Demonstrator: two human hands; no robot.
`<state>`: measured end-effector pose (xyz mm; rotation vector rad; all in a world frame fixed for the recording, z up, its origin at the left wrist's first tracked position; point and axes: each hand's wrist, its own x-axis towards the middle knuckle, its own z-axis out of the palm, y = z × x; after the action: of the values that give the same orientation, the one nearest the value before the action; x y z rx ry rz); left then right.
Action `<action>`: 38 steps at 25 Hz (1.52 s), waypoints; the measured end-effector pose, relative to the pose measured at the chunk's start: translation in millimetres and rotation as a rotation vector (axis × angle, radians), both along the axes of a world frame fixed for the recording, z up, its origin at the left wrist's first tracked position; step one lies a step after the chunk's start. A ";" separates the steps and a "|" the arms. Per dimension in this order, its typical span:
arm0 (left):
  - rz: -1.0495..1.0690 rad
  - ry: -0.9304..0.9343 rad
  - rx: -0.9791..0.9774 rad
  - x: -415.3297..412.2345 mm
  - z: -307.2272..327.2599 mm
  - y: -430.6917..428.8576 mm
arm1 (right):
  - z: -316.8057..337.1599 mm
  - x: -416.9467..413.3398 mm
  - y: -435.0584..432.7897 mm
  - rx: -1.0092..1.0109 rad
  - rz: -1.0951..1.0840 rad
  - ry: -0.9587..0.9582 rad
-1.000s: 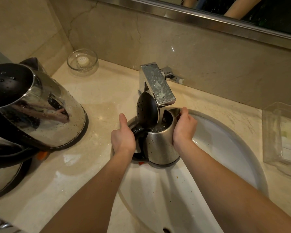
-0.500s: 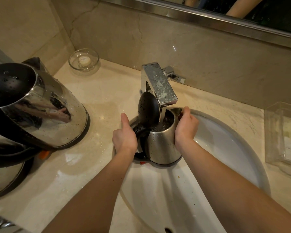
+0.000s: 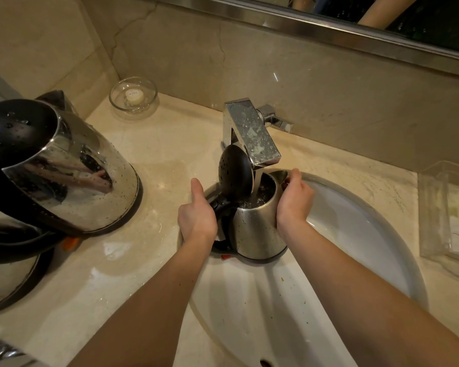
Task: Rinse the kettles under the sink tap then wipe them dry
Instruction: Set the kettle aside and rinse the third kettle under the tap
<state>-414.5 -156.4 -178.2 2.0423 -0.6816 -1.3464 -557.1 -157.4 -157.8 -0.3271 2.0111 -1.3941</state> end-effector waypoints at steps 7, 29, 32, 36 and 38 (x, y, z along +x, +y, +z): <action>0.022 0.009 0.004 0.0 3.6 -0.9 | -2.1 -0.9 -1.8 0.021 -0.002 -0.005; 0.087 0.040 -0.013 -3.7 7.7 0.5 | -9.7 -8.0 2.5 -0.001 0.095 0.059; 0.093 0.044 -0.010 -4.5 8.0 0.4 | -13.8 -11.1 7.5 -0.027 0.191 0.130; 0.088 0.032 -0.010 -5.1 9.7 0.2 | -17.4 -22.8 13.5 0.024 0.420 0.336; 0.090 0.031 -0.010 -5.0 8.8 0.8 | -17.8 -34.6 14.8 0.098 0.550 0.563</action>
<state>-419.6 -155.7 -169.4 2.0150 -0.5749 -1.3179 -591.6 -142.6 -175.6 -1.2349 2.1644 -0.9078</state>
